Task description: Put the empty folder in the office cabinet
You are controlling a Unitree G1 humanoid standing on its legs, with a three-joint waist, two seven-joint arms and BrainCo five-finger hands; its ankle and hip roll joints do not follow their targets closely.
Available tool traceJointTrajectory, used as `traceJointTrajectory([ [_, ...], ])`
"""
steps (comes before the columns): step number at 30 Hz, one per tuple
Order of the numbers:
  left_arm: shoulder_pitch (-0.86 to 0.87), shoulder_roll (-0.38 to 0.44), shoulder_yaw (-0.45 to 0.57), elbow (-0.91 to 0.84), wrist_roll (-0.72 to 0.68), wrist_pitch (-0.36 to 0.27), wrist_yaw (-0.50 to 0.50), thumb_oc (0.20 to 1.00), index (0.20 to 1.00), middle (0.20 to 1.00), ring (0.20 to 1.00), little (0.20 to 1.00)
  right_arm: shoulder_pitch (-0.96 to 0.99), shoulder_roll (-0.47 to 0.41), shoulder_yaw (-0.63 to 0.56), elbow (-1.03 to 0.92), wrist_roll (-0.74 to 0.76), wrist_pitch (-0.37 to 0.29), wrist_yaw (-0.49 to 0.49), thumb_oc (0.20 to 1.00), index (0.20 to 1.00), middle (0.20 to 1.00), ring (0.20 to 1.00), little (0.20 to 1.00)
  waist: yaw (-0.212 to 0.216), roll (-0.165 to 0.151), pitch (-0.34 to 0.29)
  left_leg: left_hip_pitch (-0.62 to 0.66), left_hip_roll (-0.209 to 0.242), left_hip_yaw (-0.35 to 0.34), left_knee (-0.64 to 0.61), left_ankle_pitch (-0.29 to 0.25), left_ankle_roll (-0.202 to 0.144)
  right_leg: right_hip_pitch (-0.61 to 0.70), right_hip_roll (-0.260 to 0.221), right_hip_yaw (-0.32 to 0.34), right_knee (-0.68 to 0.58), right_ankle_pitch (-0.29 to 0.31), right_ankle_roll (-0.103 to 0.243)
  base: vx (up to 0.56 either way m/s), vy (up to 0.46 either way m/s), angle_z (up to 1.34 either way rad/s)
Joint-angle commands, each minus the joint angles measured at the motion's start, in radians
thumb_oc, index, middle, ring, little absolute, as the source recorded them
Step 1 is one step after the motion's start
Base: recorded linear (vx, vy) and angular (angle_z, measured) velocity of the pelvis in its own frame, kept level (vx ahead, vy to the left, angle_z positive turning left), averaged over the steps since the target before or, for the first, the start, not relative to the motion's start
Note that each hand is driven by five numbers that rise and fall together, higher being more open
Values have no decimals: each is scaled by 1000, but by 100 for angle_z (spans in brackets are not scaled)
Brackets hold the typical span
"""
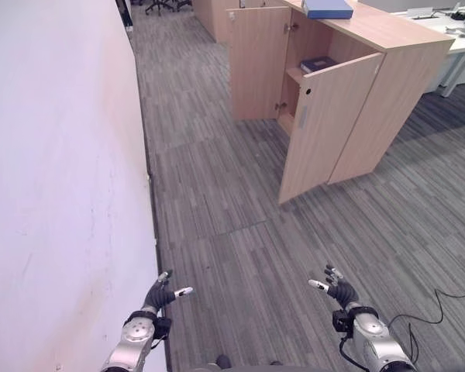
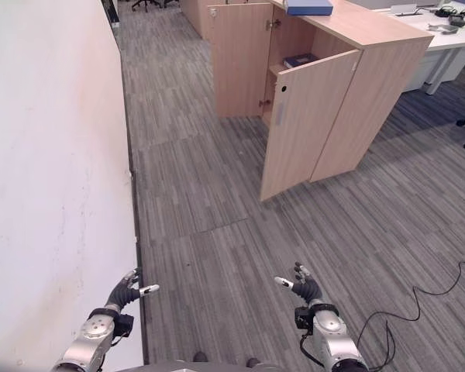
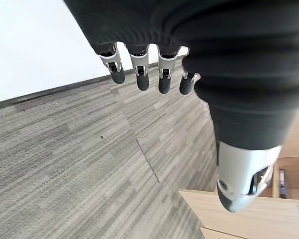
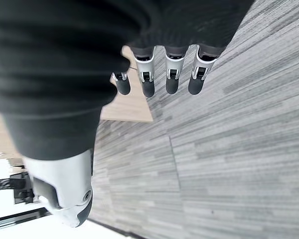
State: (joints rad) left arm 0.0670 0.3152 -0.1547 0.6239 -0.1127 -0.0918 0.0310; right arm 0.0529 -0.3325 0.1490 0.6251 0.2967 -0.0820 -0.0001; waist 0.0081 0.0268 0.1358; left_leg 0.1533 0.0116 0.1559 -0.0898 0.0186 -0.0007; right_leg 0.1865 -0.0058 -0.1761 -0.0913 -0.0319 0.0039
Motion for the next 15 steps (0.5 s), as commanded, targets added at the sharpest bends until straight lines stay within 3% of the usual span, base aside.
traceJointTrajectory([
  [1,-42,22,12,23,-28,-32,-10,1000,1000,1000,1000,1000,-16,1,-6,-28,34,-28,4,1000,1000,1000,1000,1000,11,-32,-16,12,67,-1,2,-33,-88,-21,-141,-12,4,63,151,0,0,0],
  [15,-34,19,6,50,-9,-23,-10,1000,1000,1000,1000,1000,0,10,-9,-15,45,-21,8,1000,1000,1000,1000,1000,6,-27,-13,8,71,-7,2,-28,-93,-22,-133,-11,4,57,147,0,0,0],
])
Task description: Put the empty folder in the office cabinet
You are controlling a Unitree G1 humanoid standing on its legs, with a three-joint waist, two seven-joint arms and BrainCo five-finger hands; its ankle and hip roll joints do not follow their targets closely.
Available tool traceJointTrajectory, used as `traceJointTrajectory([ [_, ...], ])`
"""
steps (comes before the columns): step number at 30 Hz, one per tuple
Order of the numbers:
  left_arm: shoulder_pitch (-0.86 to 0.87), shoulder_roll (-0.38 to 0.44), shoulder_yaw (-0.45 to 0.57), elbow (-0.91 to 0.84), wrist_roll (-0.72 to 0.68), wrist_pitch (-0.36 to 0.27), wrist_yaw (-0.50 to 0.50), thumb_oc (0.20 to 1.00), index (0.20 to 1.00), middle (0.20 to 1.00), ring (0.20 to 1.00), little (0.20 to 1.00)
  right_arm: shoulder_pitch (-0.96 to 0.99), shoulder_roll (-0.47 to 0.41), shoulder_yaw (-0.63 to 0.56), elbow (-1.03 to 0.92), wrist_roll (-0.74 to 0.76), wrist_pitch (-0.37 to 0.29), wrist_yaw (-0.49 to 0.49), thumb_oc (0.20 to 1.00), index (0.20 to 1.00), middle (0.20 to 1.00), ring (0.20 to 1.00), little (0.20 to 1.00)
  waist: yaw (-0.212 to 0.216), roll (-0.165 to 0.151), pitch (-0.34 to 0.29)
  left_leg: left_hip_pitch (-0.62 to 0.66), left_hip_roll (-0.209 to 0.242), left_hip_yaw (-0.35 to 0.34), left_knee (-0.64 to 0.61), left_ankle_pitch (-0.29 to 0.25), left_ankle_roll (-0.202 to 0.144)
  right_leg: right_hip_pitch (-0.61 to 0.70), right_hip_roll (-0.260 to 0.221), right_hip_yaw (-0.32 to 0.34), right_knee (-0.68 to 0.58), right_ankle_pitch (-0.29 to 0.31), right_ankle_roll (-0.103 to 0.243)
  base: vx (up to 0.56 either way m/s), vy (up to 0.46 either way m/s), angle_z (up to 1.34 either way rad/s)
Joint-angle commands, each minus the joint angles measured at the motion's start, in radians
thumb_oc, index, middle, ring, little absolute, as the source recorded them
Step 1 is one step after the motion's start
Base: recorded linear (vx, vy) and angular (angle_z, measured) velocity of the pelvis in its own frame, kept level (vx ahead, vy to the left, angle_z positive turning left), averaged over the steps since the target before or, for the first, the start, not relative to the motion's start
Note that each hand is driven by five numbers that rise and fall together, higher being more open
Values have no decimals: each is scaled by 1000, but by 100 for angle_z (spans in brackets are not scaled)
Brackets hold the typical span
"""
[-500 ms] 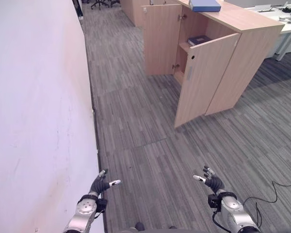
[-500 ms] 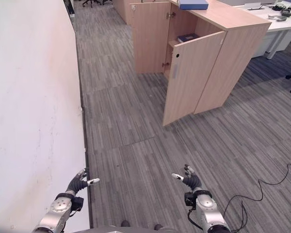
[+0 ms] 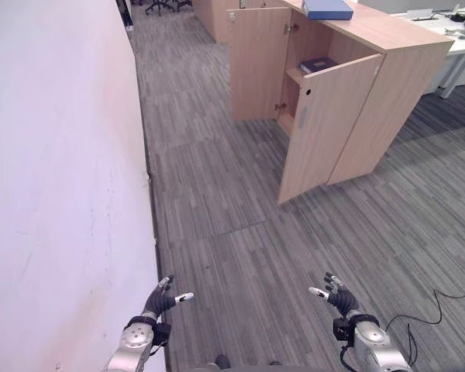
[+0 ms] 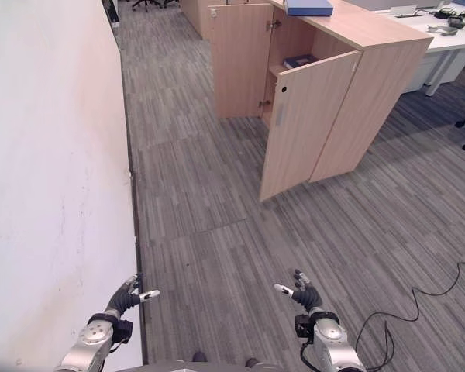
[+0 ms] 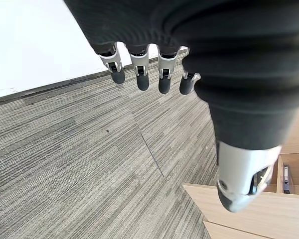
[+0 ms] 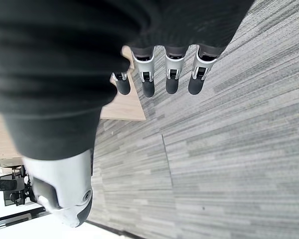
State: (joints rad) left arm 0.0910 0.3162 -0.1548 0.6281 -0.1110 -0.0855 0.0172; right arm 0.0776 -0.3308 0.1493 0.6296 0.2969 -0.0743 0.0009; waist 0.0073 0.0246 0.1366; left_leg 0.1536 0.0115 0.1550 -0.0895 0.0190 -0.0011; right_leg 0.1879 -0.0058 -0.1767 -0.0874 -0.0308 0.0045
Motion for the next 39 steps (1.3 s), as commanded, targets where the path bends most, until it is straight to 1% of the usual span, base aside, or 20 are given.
traceJointTrajectory([
  [1,-59,18,5,46,-9,-30,4,1000,1000,1000,1000,1000,-23,8,-10,-19,45,-27,8,1000,1000,1000,1000,1000,6,-24,-13,7,72,-7,2,-28,-93,-25,-133,-10,0,56,146,0,0,0],
  [6,-57,21,5,40,-12,-29,-2,1000,1000,1000,1000,1000,-16,5,-17,-17,46,-23,9,1000,1000,1000,1000,1000,3,-20,-12,2,75,-10,2,-25,-96,-31,-132,-7,0,57,145,-1,-31,1],
  [17,-52,32,16,39,-23,-21,-12,1000,1000,1000,1000,1000,-2,-19,-37,-19,49,-13,19,1000,1000,1000,1000,1000,-7,-8,-1,-1,96,-14,2,-13,-109,-34,-108,-5,0,42,132,10,-63,1],
  [20,-50,32,17,37,-29,-18,-17,1000,1000,1000,1000,1000,2,-26,-40,-12,49,-9,25,1000,1000,1000,1000,1000,-10,-2,7,2,109,-15,2,-6,-115,-33,-93,-2,0,34,122,35,-106,0],
  [21,-54,34,17,40,-32,-16,-16,1000,1000,1000,1000,1000,-1,-28,-40,-5,55,-8,27,1000,1000,1000,1000,1000,-12,0,14,3,119,-13,2,2,-119,-35,-80,3,3,29,113,23,-98,0],
  [22,-54,34,17,40,-32,-16,-16,1000,1000,1000,1000,1000,-1,-28,-40,-5,55,-8,28,1000,1000,1000,1000,1000,-12,0,14,2,119,-13,2,2,-120,-35,-80,3,3,29,113,13,-110,0],
  [25,-58,41,20,33,-39,-15,-15,1000,1000,1000,1000,1000,-7,-34,-40,5,60,-9,29,1000,1000,1000,1000,1000,-11,0,32,-6,139,-14,26,6,-122,-51,-63,16,36,12,95,-6,-97,-1],
  [26,-57,44,21,31,-42,-16,-18,1000,1000,1000,1000,1000,-10,-35,-40,11,62,-10,32,1000,1000,1000,1000,1000,-12,-4,41,-32,148,-16,83,-5,-125,-62,-57,25,56,1,85,-34,-186,-2],
  [27,-60,45,22,21,-52,-14,-16,1000,1000,1000,1000,1000,-10,-38,-41,9,70,-11,34,1000,1000,1000,1000,1000,-6,-17,65,-97,160,-19,216,-3,-126,-64,-58,33,75,-9,67,-35,-193,-4],
  [28,-63,44,21,15,-58,-16,-15,1000,1000,1000,1000,1000,-10,-42,-42,10,72,-13,33,1000,1000,1000,1000,1000,-4,-21,76,-137,164,-27,286,9,-125,-61,-58,31,77,-14,59,-23,-188,2],
  [29,-69,39,15,15,-61,-18,-14,1000,1000,1000,1000,1000,-12,-44,-47,19,73,-13,30,1000,1000,1000,1000,1000,-2,-22,90,-193,172,-44,357,46,-125,-52,-56,22,75,-22,49,53,-97,5],
  [30,-73,34,11,10,-68,-18,-12,1000,1000,1000,1000,1000,-12,-50,-54,21,77,-13,26,1000,1000,1000,1000,1000,0,-22,98,-232,185,-39,373,88,-121,-39,-55,15,71,-32,47,105,-52,-8],
  [31,-76,31,9,11,-70,-20,-14,1000,1000,1000,1000,1000,-12,-50,-60,28,81,-11,26,1000,1000,1000,1000,1000,1,-21,97,-266,189,-36,375,103,-121,-29,-57,12,68,-42,48,170,-4,-13],
  [33,-84,31,4,14,-71,-17,-14,1000,1000,1000,1000,1000,-15,-57,-66,32,88,-8,22,1000,1000,1000,1000,1000,17,-24,96,-331,193,-27,316,108,-119,-8,-63,16,71,-67,55,219,37,10],
  [34,-84,32,0,12,-72,-16,-13,1000,1000,1000,1000,1000,-16,-59,-67,30,91,-8,21,1000,1000,1000,1000,1000,25,-24,97,-345,190,-31,278,126,-123,-2,-67,21,80,-83,57,250,69,19],
  [35,-84,33,-2,9,-71,-14,-10,1000,1000,1000,1000,1000,-18,-62,-66,28,93,-9,17,1000,1000,1000,1000,1000,36,-14,101,-375,192,-44,243,160,-129,9,-60,31,84,-98,57,270,69,8],
  [36,-86,35,-5,10,-70,-13,-6,1000,1000,1000,1000,1000,-27,-67,-62,33,93,-10,12,1000,1000,1000,1000,1000,50,-9,107,-415,194,-60,194,179,-134,22,-59,42,95,-117,55,301,68,-2],
  [37,-93,34,-5,21,-70,-12,-2,1000,1000,1000,1000,1000,-39,-69,-57,39,93,-11,7,1000,1000,1000,1000,1000,59,-12,111,-437,191,-70,147,184,-139,35,-62,53,109,-146,56,447,99,-10],
  [38,-97,36,-2,32,-65,-12,3,1000,1000,1000,1000,1000,-49,-64,-49,48,90,-11,3,1000,1000,1000,1000,1000,76,-17,113,-478,200,-77,89,197,-145,66,-63,84,116,-181,60,481,118,-14],
  [39,-93,37,2,35,-61,-12,4,1000,1000,1000,1000,1000,-50,-61,-45,54,88,-11,3,1000,1000,1000,1000,1000,84,-18,109,-491,208,-72,69,205,-150,88,-64,100,115,-197,66,770,263,-41],
])
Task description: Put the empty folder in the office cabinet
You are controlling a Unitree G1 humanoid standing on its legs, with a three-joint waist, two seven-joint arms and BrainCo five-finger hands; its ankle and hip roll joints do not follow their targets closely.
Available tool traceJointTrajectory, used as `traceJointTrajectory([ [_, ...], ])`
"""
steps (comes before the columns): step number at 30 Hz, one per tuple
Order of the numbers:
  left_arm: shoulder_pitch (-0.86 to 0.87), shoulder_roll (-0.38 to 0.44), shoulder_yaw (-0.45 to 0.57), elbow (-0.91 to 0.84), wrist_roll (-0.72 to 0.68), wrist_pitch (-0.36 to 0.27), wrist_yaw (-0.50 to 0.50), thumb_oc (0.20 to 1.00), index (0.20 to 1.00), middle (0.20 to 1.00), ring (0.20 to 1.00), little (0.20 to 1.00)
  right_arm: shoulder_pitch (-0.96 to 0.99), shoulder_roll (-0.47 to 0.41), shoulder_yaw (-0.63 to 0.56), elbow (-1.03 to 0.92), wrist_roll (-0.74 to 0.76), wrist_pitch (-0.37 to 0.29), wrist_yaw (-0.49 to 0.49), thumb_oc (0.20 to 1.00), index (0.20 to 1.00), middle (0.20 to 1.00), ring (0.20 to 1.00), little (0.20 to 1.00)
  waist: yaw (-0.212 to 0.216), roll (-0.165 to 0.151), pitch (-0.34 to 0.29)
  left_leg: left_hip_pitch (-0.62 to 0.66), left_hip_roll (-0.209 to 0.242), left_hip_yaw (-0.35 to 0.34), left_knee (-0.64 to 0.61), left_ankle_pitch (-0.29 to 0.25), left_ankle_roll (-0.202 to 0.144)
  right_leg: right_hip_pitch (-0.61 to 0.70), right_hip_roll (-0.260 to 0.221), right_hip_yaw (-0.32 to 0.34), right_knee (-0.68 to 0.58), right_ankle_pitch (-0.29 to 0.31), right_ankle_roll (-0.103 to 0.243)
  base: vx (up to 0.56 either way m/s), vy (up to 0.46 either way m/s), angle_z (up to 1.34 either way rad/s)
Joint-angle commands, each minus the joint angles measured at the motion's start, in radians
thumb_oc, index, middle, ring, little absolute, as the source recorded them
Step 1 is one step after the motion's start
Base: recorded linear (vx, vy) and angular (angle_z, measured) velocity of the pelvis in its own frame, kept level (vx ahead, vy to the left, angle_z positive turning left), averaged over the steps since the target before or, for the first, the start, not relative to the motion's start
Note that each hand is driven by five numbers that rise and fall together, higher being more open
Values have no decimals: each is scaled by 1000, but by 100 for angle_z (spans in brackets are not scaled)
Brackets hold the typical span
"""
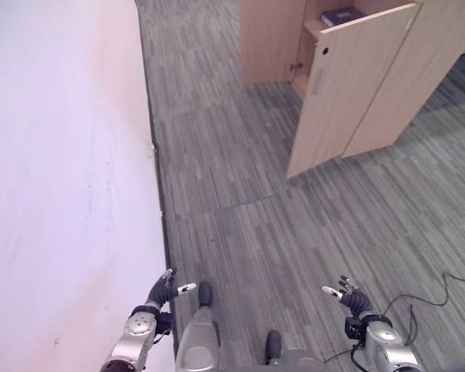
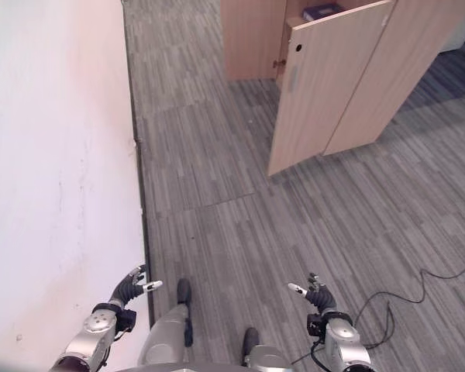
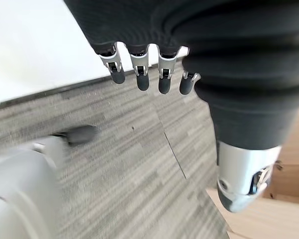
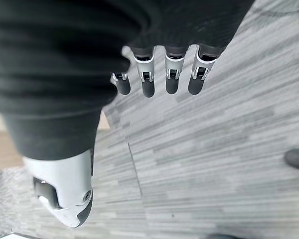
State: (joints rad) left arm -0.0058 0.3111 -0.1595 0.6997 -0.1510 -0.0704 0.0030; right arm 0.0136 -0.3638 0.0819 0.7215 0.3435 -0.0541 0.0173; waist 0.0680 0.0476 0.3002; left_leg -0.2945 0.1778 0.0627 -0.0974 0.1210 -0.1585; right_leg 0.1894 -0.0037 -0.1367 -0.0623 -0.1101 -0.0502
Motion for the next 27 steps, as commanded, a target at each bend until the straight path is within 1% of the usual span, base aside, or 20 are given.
traceJointTrajectory([
  [1,23,45,20,-21,-15,-26,19,1000,1000,1000,1000,1000,20,-22,30,-34,32,-25,-8,1000,1000,1000,1000,1000,48,-44,-71,-73,72,33,73,135,-7,150,-74,107,72,-146,130,667,254,-48],
  [7,57,70,44,-18,-6,-24,15,1000,1000,1000,1000,1000,37,16,38,-1,13,-15,17,1000,1000,1000,1000,1000,85,-73,-127,-61,67,23,82,207,-12,167,-121,149,72,-154,171,451,253,-74],
  [8,58,83,47,-20,-2,-25,9,1000,1000,1000,1000,1000,32,26,34,10,15,-15,22,1000,1000,1000,1000,1000,91,-91,-144,-67,43,36,114,184,9,142,-155,147,103,-121,203,352,256,-17],
  [9,59,84,47,-20,-2,-25,8,1000,1000,1000,1000,1000,32,27,34,10,15,-15,22,1000,1000,1000,1000,1000,91,-94,-147,-70,40,38,116,182,10,139,-158,147,105,-122,204,404,337,-26],
  [10,59,94,46,-28,-2,-25,4,1000,1000,1000,1000,1000,28,33,29,11,10,-12,26,1000,1000,1000,1000,1000,93,-109,-156,-76,2,55,151,141,43,101,-186,141,173,-39,233,292,340,-26],
  [11,44,101,48,-33,-8,-26,8,1000,1000,1000,1000,1000,2,36,38,18,2,-14,25,1000,1000,1000,1000,1000,87,-117,-145,-47,-35,70,152,90,77,16,-209,138,325,93,256,333,426,8],
  [12,36,108,48,-41,-13,-28,11,1000,1000,1000,1000,1000,-11,34,42,17,-2,-16,22,1000,1000,1000,1000,1000,87,-112,-135,-38,-39,83,150,75,91,-29,-220,122,409,168,265,199,380,23],
  [13,30,111,47,-49,-16,-28,14,1000,1000,1000,1000,1000,-23,35,45,13,-10,-16,18,1000,1000,1000,1000,1000,83,-90,-126,-19,-36,93,144,55,109,-79,-221,97,497,224,263,237,418,24],
  [14,21,115,49,-62,-30,-29,23,1000,1000,1000,1000,1000,-45,42,47,4,-8,-24,7,1000,1000,1000,1000,1000,62,-62,-103,44,-49,103,128,19,133,-153,-212,52,634,239,260,342,490,13],
  [15,11,108,52,-61,-36,-31,30,1000,1000,1000,1000,1000,-46,48,37,8,-3,-27,2,1000,1000,1000,1000,1000,32,-33,-83,109,-66,99,110,-6,145,-239,-164,39,709,186,254,412,450,0],
  [16,5,104,49,-62,-35,-34,32,1000,1000,1000,1000,1000,-47,51,28,12,4,-29,-2,1000,1000,1000,1000,1000,15,-21,-70,148,-78,92,98,-20,148,-294,-131,20,715,149,243,356,272,-11],
  [18,3,102,46,-65,-33,-34,31,1000,1000,1000,1000,1000,-45,50,19,14,10,-29,-5,1000,1000,1000,1000,1000,-1,-12,-60,179,-83,91,86,-25,146,-321,-120,-8,682,135,242,259,76,7],
  [19,0,98,40,-75,-34,-35,27,1000,1000,1000,1000,1000,-42,51,-5,36,34,-30,-18,1000,1000,1000,1000,1000,-21,-9,-51,236,-99,102,60,-50,138,-362,-122,-73,548,81,220,233,-2,43],
  [20,1,98,39,-75,-34,-34,27,1000,1000,1000,1000,1000,-42,51,-5,37,34,-30,-18,1000,1000,1000,1000,1000,-26,-7,-46,246,-99,97,55,-52,136,-348,-121,-80,543,77,219,468,-63,57],
  [21,-1,97,29,-83,-30,-34,19,1000,1000,1000,1000,1000,-35,53,-28,63,59,-30,-28,1000,1000,1000,1000,1000,-44,-13,-43,292,-111,98,38,-78,124,-371,-137,-127,393,88,208,244,-69,59],
  [22,-1,97,29,-83,-30,-34,19,1000,1000,1000,1000,1000,-35,53,-28,63,59,-31,-28,1000,1000,1000,1000,1000,-45,-12,-41,295,-110,97,38,-78,124,-368,-136,-129,391,88,208,493,-171,42],
  [23,-9,96,27,-88,-19,-34,18,1000,1000,1000,1000,1000,-25,58,-60,98,85,-31,-41,1000,1000,1000,1000,1000,-69,-21,-44,347,-115,108,24,-112,101,-402,-178,-183,246,150,221,474,-200,28],
  [24,-17,94,25,-89,-11,-38,20,1000,1000,1000,1000,1000,-17,59,-78,133,96,-31,-47,1000,1000,1000,1000,1000,-85,-21,-47,385,-104,125,29,-141,84,-401,-216,-240,185,193,231,475,-199,38],
  [26,-16,91,21,-89,-10,-43,18,1000,1000,1000,1000,1000,-10,58,-84,153,101,-30,-46,1000,1000,1000,1000,1000,-93,-24,-52,400,-108,127,37,-159,84,-383,-216,-243,167,196,226,235,-102,26],
  [27,-11,86,16,-90,-8,-49,16,1000,1000,1000,1000,1000,5,54,-97,180,112,-34,-48,1000,1000,1000,1000,1000,-103,-27,-63,417,-111,130,56,-182,85,-358,-207,-215,148,200,217,317,-108,-16],
])
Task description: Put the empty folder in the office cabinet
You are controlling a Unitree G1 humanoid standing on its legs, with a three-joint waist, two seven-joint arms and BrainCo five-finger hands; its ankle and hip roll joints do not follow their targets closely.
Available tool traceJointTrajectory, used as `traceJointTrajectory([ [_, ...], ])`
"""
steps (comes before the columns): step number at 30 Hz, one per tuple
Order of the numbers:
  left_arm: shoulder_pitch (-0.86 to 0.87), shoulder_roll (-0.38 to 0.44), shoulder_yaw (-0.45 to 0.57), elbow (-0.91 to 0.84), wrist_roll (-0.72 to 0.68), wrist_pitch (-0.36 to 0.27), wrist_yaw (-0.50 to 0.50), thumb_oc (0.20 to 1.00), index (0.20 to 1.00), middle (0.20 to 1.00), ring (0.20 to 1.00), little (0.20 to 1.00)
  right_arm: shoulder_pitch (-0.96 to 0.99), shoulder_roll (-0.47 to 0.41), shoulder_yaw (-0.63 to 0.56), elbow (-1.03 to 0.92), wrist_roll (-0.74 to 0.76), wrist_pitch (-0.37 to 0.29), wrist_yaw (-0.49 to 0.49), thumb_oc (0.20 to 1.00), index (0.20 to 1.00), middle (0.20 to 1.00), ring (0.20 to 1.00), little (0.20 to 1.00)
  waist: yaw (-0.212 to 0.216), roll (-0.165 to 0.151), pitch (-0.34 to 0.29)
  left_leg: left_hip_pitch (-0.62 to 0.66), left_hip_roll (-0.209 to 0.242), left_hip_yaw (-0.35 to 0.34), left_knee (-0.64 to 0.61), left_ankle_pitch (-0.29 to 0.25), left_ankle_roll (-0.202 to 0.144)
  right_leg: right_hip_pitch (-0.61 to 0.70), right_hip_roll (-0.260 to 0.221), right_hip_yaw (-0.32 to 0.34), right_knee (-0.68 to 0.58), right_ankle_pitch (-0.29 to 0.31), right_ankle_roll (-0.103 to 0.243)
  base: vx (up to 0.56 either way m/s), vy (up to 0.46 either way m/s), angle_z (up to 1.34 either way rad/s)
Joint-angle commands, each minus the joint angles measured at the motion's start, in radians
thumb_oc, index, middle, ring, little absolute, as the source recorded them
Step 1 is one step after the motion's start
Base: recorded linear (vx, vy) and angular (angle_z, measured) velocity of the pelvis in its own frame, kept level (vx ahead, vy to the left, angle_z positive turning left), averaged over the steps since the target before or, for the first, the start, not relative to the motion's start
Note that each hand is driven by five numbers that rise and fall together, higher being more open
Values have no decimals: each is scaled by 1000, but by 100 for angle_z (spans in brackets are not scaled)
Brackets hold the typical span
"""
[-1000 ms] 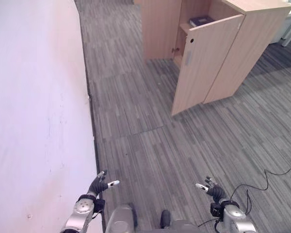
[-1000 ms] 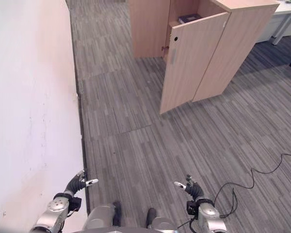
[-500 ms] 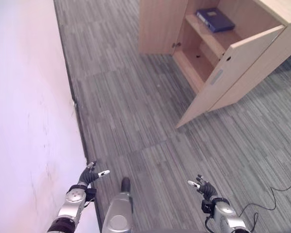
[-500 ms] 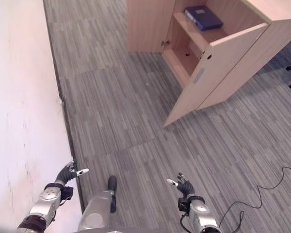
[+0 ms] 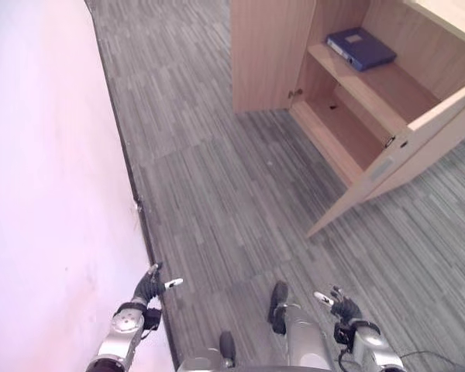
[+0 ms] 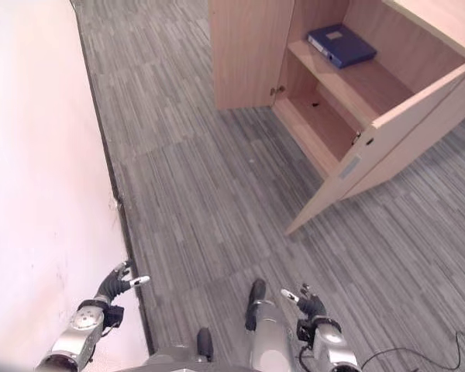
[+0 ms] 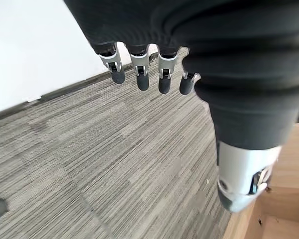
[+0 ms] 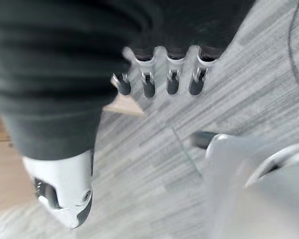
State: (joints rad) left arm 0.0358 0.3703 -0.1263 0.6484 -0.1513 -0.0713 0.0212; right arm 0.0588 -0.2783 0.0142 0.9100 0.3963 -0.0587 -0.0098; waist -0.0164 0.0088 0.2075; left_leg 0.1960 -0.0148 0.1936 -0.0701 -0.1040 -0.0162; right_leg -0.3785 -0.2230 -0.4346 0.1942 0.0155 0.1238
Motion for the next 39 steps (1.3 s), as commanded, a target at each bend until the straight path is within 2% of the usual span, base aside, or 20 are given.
traceJointTrajectory([
  [1,-46,22,-18,-40,-10,-46,-5,1000,1000,1000,1000,1000,-25,-30,-48,43,65,-23,-24,1000,1000,1000,1000,1000,-29,18,17,-52,87,4,46,25,-59,225,27,109,-98,67,29,336,-88,-29],
  [4,-39,7,-15,-48,-29,-51,-5,1000,1000,1000,1000,1000,-13,-37,-87,138,92,-18,-33,1000,1000,1000,1000,1000,-47,37,0,-29,102,16,87,6,-72,252,45,122,-102,64,11,275,-86,-32],
  [5,-34,-7,-21,-51,-50,-55,-8,1000,1000,1000,1000,1000,-2,-39,-115,206,113,-9,-33,1000,1000,1000,1000,1000,-67,53,-3,-30,129,24,160,16,-91,279,67,132,-105,43,-12,218,-152,-68],
  [7,-39,-13,-24,-51,-63,-55,-8,1000,1000,1000,1000,1000,3,-50,-126,232,111,-5,-36,1000,1000,1000,1000,1000,-78,62,0,-45,152,26,249,47,-106,293,83,142,-108,29,-29,183,-163,-53],
  [8,-44,-21,-40,-60,-72,-56,-9,1000,1000,1000,1000,1000,3,-68,-139,249,108,3,-44,1000,1000,1000,1000,1000,-87,57,21,-121,169,17,457,90,-120,320,95,159,-115,5,-62,136,-169,-54],
  [9,-54,-26,-50,-58,-71,-58,-3,1000,1000,1000,1000,1000,5,-81,-148,252,117,1,-50,1000,1000,1000,1000,1000,-91,56,34,-148,185,16,541,118,-130,340,106,169,-118,-11,-76,173,-174,-70],
  [11,-57,-28,-55,-57,-73,-60,3,1000,1000,1000,1000,1000,5,-85,-157,250,124,3,-53,1000,1000,1000,1000,1000,-95,51,37,-180,192,23,575,141,-127,347,103,177,-122,-18,-82,125,2,-68],
  [12,-64,-36,-63,-57,-79,-62,6,1000,1000,1000,1000,1000,5,-92,-166,242,143,2,-55,1000,1000,1000,1000,1000,-106,53,41,-216,250,43,548,178,-129,370,98,207,-127,-34,-77,217,142,-63],
  [15,-53,-36,-64,-66,-74,-60,6,1000,1000,1000,1000,1000,11,-104,-169,212,160,-8,-55,1000,1000,1000,1000,1000,-101,59,33,-199,291,22,385,207,-128,386,93,279,-144,-39,-48,279,219,-61],
  [19,-32,-43,-60,-57,-76,-64,20,1000,1000,1000,1000,1000,7,-118,-150,157,149,-16,-54,1000,1000,1000,1000,1000,-80,81,21,-217,305,-143,148,257,-149,403,86,395,-137,-68,-10,269,242,-117],
  [20,-32,-44,-61,-56,-76,-65,20,1000,1000,1000,1000,1000,8,-118,-149,156,149,-16,-55,1000,1000,1000,1000,1000,-77,80,20,-213,304,-139,143,258,-149,401,85,398,-134,-72,-10,194,166,-106],
  [24,-36,-55,-54,-17,-86,-68,37,1000,1000,1000,1000,1000,-6,-112,-122,112,138,-18,-53,1000,1000,1000,1000,1000,-60,90,5,-278,353,-299,23,337,-190,416,65,546,-93,-132,21,330,325,-82],
  [27,-35,-54,-56,-18,-92,-70,39,1000,1000,1000,1000,1000,-15,-109,-107,102,132,-12,-48,1000,1000,1000,1000,1000,-60,87,-11,-279,367,-380,33,324,-202,403,56,656,-55,-162,36,246,370,-126],
  [29,-35,-56,-59,-20,-96,-72,37,1000,1000,1000,1000,1000,-18,-105,-105,103,133,-11,-45,1000,1000,1000,1000,1000,-65,86,-20,-277,376,-387,55,304,-209,393,45,682,-42,-169,47,164,379,-116],
  [30,-53,-55,-77,-14,-94,-68,32,1000,1000,1000,1000,1000,-18,-98,-118,102,141,-12,-44,1000,1000,1000,1000,1000,-89,87,-35,-271,390,-328,71,272,-214,387,6,681,-26,-172,72,176,470,-65],
  [33,-83,-48,-104,-16,-77,-69,25,1000,1000,1000,1000,1000,-12,-79,-139,101,163,-7,-37,1000,1000,1000,1000,1000,-105,77,-52,-234,364,-269,51,223,-213,392,-39,685,-28,-149,100,166,436,-18],
  [34,-106,-37,-109,-13,-69,-72,29,1000,1000,1000,1000,1000,-17,-48,-140,112,172,-6,-33,1000,1000,1000,1000,1000,-116,52,-63,-189,310,-223,16,186,-197,368,-83,687,-21,-42,138,174,492,-42],
  [35,-119,-25,-109,-18,-66,-73,32,1000,1000,1000,1000,1000,-27,-35,-137,118,173,-2,-31,1000,1000,1000,1000,1000,-113,45,-60,-162,292,-184,0,172,-185,341,-93,673,-7,18,138,139,538,-42],
  [37,-115,2,-95,-43,-63,-75,38,1000,1000,1000,1000,1000,-37,-9,-114,101,165,-2,-32,1000,1000,1000,1000,1000,-93,35,-52,-122,251,-107,-14,145,-161,288,-130,555,34,108,135,61,439,-87],
  [39,-88,23,-70,-71,-64,-65,36,1000,1000,1000,1000,1000,-39,9,-93,84,151,-1,-29,1000,1000,1000,1000,1000,-60,30,-34,-78,220,-33,-17,119,-137,247,-191,337,113,161,118,-22,454,-105],
])
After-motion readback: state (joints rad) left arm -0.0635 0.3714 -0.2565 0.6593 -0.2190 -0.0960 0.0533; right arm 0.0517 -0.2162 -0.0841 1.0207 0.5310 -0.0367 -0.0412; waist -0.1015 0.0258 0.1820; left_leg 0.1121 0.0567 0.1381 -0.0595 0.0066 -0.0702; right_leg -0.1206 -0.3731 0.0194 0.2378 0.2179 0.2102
